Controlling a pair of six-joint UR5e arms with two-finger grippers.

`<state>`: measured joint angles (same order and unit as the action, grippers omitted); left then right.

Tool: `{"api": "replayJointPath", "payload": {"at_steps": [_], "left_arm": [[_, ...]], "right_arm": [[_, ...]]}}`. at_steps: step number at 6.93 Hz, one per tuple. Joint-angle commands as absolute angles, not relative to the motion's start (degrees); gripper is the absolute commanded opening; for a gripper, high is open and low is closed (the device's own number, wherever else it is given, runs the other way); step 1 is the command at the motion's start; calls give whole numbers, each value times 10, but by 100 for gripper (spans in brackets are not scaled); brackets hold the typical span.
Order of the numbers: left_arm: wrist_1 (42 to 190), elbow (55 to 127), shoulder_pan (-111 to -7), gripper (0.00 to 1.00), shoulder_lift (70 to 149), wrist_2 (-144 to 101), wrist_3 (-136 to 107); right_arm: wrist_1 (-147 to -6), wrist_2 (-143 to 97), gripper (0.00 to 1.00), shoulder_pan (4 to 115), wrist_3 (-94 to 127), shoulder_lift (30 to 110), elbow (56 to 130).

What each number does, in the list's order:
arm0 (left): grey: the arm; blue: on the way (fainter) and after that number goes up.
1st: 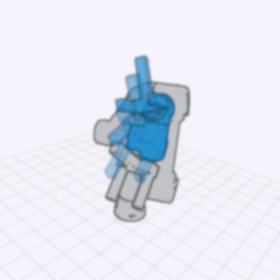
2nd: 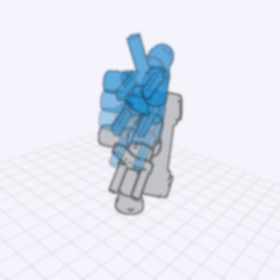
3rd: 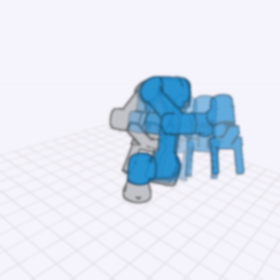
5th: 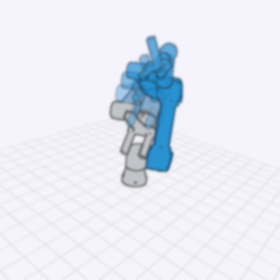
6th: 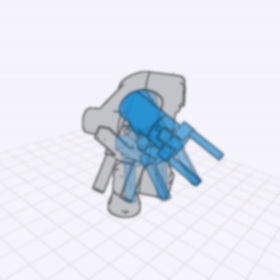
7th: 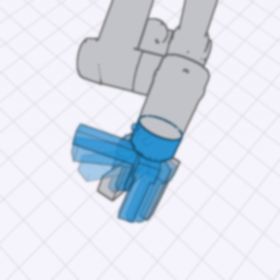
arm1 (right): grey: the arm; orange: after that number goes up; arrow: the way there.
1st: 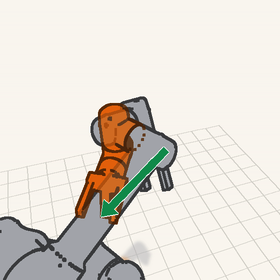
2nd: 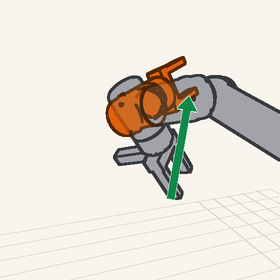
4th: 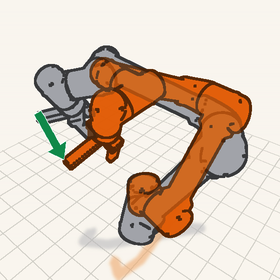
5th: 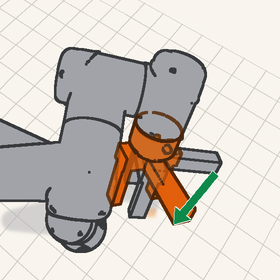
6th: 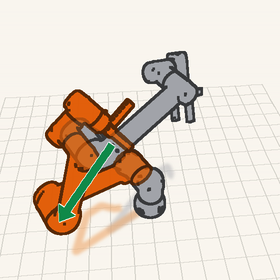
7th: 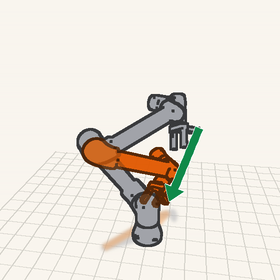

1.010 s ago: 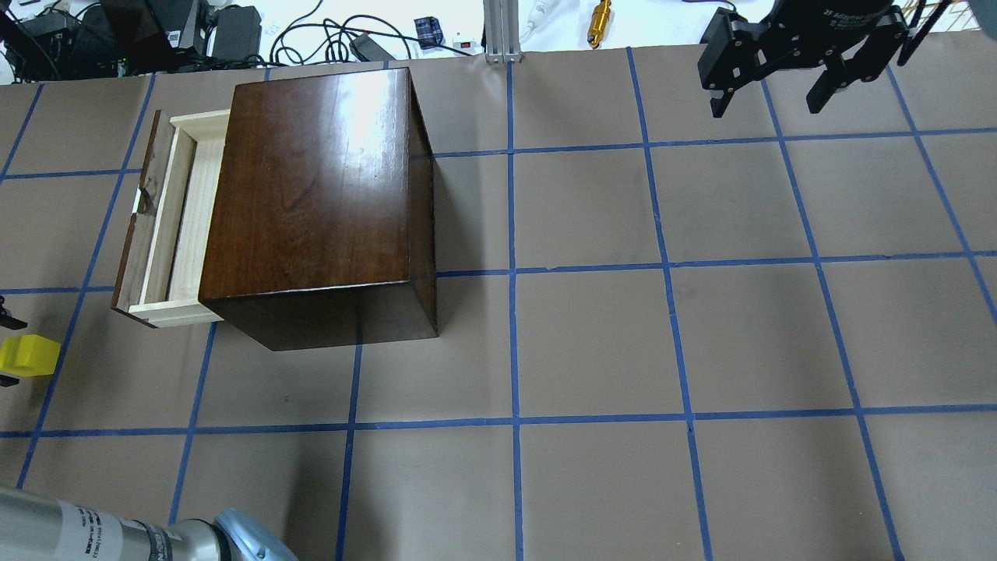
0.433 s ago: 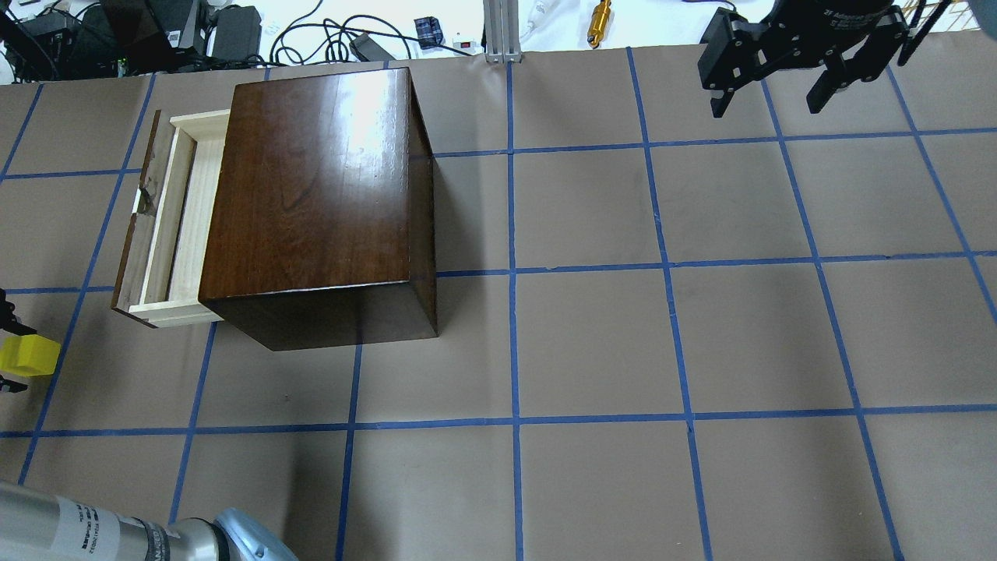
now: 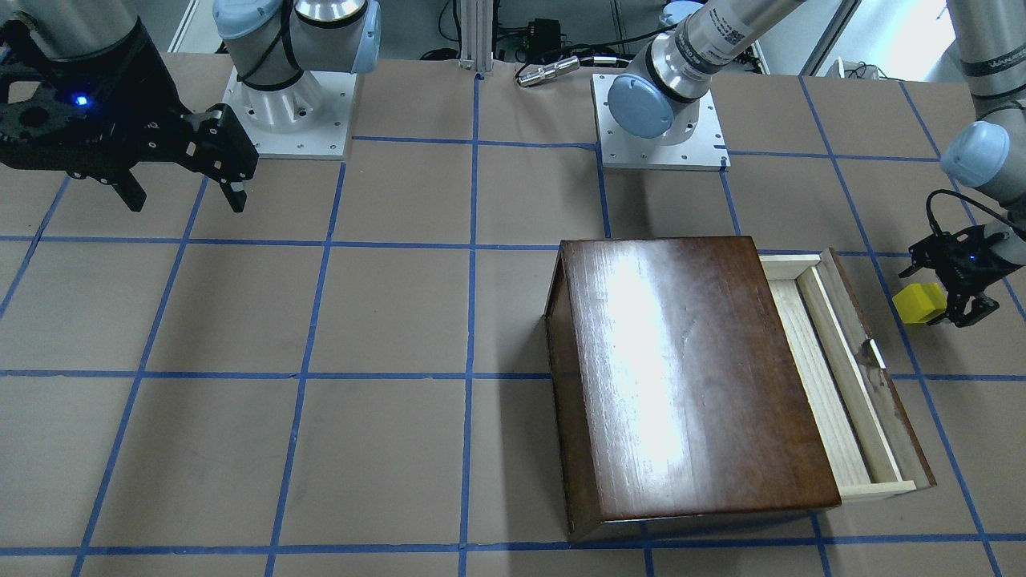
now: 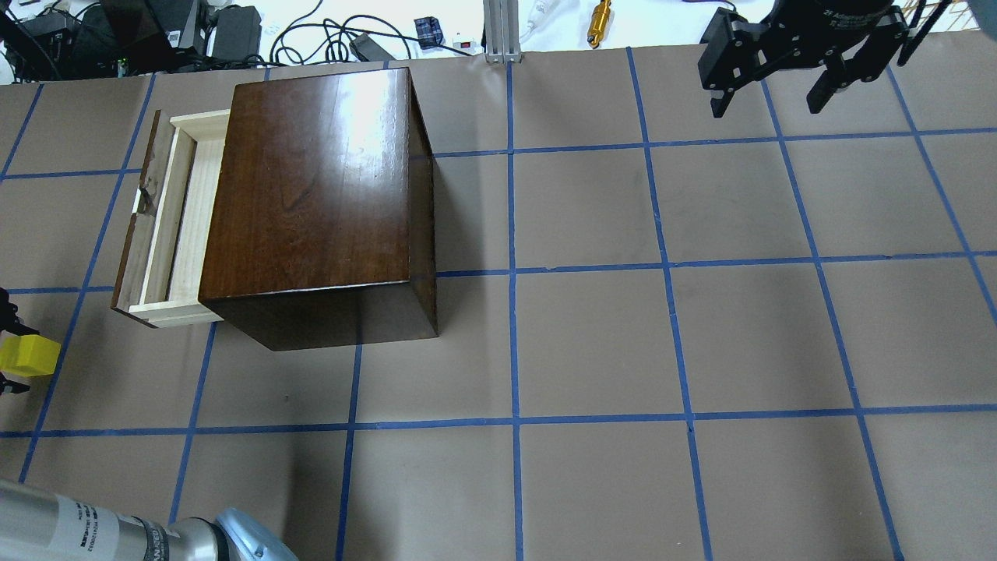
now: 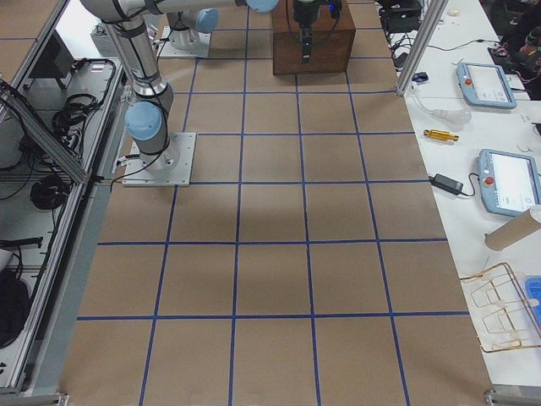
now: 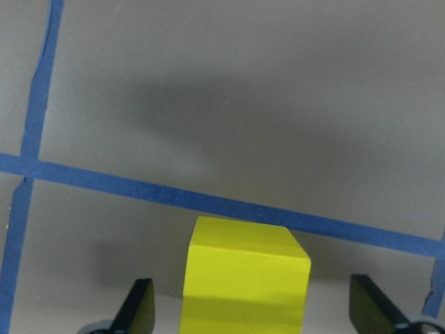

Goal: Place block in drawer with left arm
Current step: 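Lower the left gripper and close it on the yellow cube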

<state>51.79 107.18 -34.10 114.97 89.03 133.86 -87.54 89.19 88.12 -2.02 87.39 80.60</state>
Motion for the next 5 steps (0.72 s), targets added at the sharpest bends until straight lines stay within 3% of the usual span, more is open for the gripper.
{"api": "replayJointPath", "payload": {"at_steps": [1,5], "left_arm": [[517,1071,-343,100,1151,889,1339],[516,1071,-343,89,1153,889,1342]], "right_arm": [[-875,891,100,881,-20,875,806],[-875,891,100,882,-20,875,806]]}}
